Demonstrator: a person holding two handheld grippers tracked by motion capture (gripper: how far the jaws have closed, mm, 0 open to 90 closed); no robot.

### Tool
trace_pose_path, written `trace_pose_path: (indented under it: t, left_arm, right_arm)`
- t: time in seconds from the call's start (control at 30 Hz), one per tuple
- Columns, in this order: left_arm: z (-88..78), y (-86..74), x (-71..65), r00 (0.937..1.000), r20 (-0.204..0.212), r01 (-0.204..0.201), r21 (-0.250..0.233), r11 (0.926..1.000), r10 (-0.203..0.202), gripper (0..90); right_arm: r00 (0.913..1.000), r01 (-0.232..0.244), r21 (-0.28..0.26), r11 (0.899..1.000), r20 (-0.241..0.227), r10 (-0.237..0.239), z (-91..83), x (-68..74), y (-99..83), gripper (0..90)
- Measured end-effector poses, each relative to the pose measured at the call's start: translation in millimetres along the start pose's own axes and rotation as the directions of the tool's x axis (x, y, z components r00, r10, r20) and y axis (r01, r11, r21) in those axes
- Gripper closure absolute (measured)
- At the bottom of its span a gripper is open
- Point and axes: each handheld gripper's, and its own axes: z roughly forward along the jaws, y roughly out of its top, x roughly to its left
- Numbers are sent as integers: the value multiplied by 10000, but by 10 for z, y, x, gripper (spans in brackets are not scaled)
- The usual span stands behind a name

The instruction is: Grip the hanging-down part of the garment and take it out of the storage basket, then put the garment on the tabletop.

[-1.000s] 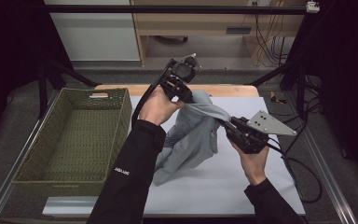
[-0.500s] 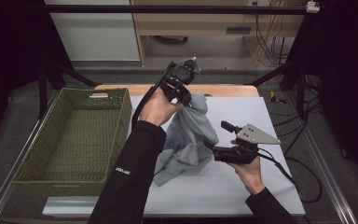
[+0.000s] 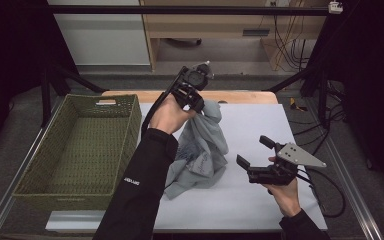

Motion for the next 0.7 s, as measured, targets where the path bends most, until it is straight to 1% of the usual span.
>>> trace_pose_path:
  t: [0.03,0.07,0.1,0.13,0.17,0.2,0.23,0.3,0.33,0.37,0.4,0.43,0.5,0.53,0.6,0.67,0.7]
  left_arm:
    - [5,-7,0,10000,-15,30,-14,10000,-30,828]
    - [10,-14,2,10000,-20,49,-30,10000,-49,827]
    - [11,-15,6,10000,-31,46,-16,10000,-46,827]
    - [10,-16,9,10000,-44,65,-36,10000,-65,827]
    - [7,-15,13,10000,-16,57,-31,10000,-57,827]
    - [9,-14,10,10000,-19,43,-23,10000,-43,827]
    - [10,-13,3,10000,-42,36,-31,10000,-36,827]
    - [17,-10,-14,10000,-13,-10,-15,10000,10,827]
    - [23,-10,-26,10000,15,14,-69,10000,-14,827]
    - [25,-12,-28,10000,31,-67,-71,10000,67,827]
    - [36,-18,-37,10000,79,-8,-106,9999,8,827]
    - [46,-21,-39,10000,74,-67,-40,10000,67,827]
    - [80,-40,-55,9999,100,-54,-125,9999,55,827]
    - [91,-48,-56,9999,116,-99,-97,9999,100,826]
    - [128,-67,-65,9999,121,-99,-60,9999,100,825]
    - [168,-96,-74,9998,124,-178,-17,9998,179,825]
    - [190,-113,-79,9997,178,-183,-41,9998,184,825]
  right_arm:
    - [10000,0,0,10000,0,0,0,0,0,4]
    - [9999,100,-6,10000,57,-99,-13,-19,-32,4]
    - [10000,-78,93,9999,23,78,-39,-38,-95,4]
    - [10000,-78,93,9999,23,78,-39,-38,-95,4]
    - [10000,97,116,9999,23,-97,-48,-59,-129,4]
    - [9999,-148,100,9998,16,148,-57,-48,-155,4]
    - [10000,1,192,9998,70,-2,-69,-61,-180,4]
    - [9999,-153,200,9997,30,153,-85,-67,-212,4]
    - [9999,-79,234,9997,85,77,-99,-84,-226,4]
    - [9998,-142,159,9998,126,140,-105,-90,-237,4]
    - [9999,-66,150,9999,95,65,-118,-107,-251,4]
    - [9997,-175,231,9996,169,171,-131,-108,-263,4]
    - [9998,-100,275,9996,193,95,-153,-120,-294,3]
    - [9999,22,194,9998,153,-25,-156,-144,-323,4]
    - [9996,-165,323,9993,225,157,-175,-166,-353,4]
    - [9995,-136,339,9993,296,126,-185,-189,-370,4]
    - [9994,-208,345,9992,292,198,-193,-191,-377,4]
